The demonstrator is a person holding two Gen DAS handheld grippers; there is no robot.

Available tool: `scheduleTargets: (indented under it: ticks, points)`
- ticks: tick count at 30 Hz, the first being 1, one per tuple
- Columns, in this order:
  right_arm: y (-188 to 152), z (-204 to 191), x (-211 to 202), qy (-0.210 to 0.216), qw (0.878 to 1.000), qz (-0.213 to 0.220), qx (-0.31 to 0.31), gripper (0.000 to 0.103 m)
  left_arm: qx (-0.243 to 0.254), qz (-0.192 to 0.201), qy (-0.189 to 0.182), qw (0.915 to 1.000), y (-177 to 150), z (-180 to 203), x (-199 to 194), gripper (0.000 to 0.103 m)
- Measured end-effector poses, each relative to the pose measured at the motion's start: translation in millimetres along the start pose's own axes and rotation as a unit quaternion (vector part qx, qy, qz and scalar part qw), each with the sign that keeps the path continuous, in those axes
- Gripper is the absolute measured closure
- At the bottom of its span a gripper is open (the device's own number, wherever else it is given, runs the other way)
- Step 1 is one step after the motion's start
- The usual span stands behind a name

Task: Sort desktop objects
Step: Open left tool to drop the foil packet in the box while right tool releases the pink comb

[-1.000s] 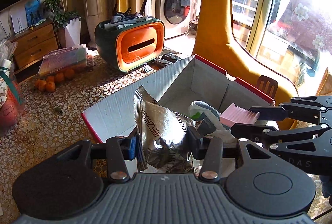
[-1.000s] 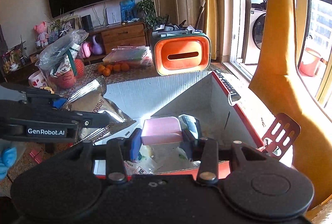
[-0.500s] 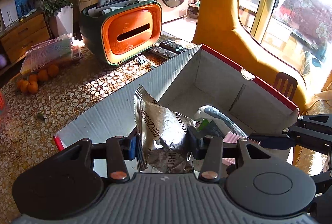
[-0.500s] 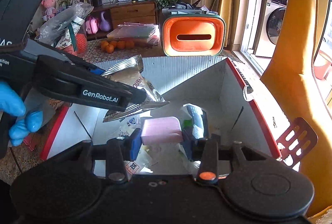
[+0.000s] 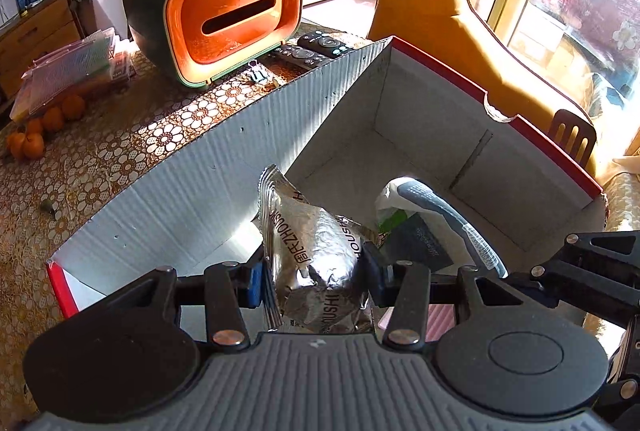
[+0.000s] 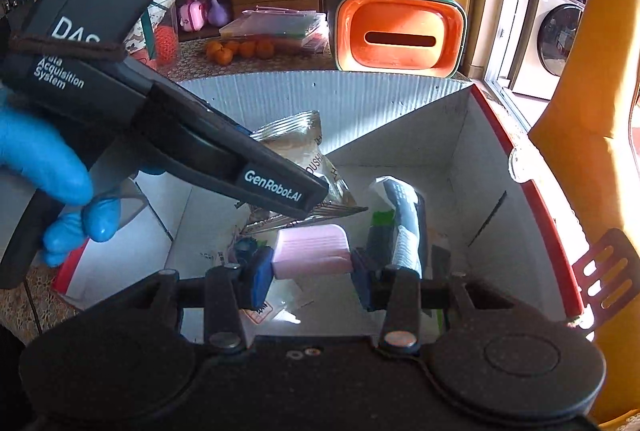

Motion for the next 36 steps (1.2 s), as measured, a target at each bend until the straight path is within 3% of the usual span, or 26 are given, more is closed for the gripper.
scheduleTargets:
  ticks: [18, 21, 23, 31, 36]
  points:
    - [-9, -2, 20, 0.004, 1.000, -0.029, 0.001, 0.063, -0.001, -0.058, -0.015, 0.9982, -6, 1, 17, 0.054]
    - [-10, -4, 20, 0.004, 0.999, -0.033, -0.002, 0.060, 0.003, -0.060, -0.014, 0.9981, -6, 3, 17, 0.046]
    - [-9, -3, 20, 0.003, 0.999, -0.035, 0.001, 0.057, 0.004, -0.057, -0.010, 0.9983, -6, 3, 15, 0.032]
    - [-6, -3, 12, 0.007, 0.999, -0.032, 0.008, 0.040, -0.003, -0.039, -0.016, 0.9991, -7, 4, 3, 0.028]
    - [-6, -4, 3, 0.006, 1.000, -0.026, 0.012, 0.039, -0.006, -0.021, -0.018, 0.9996, -8, 7, -11, 0.028]
Point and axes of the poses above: each gripper's, at about its wrist camera, not at the fingertips, and x roughly the way its jaws point, z to its right, y to its top, the point moved 4 cm from there along x, roughly the way its jaws point, and after that the axes turned 14 degrees about -y, right-handed, at the moved point
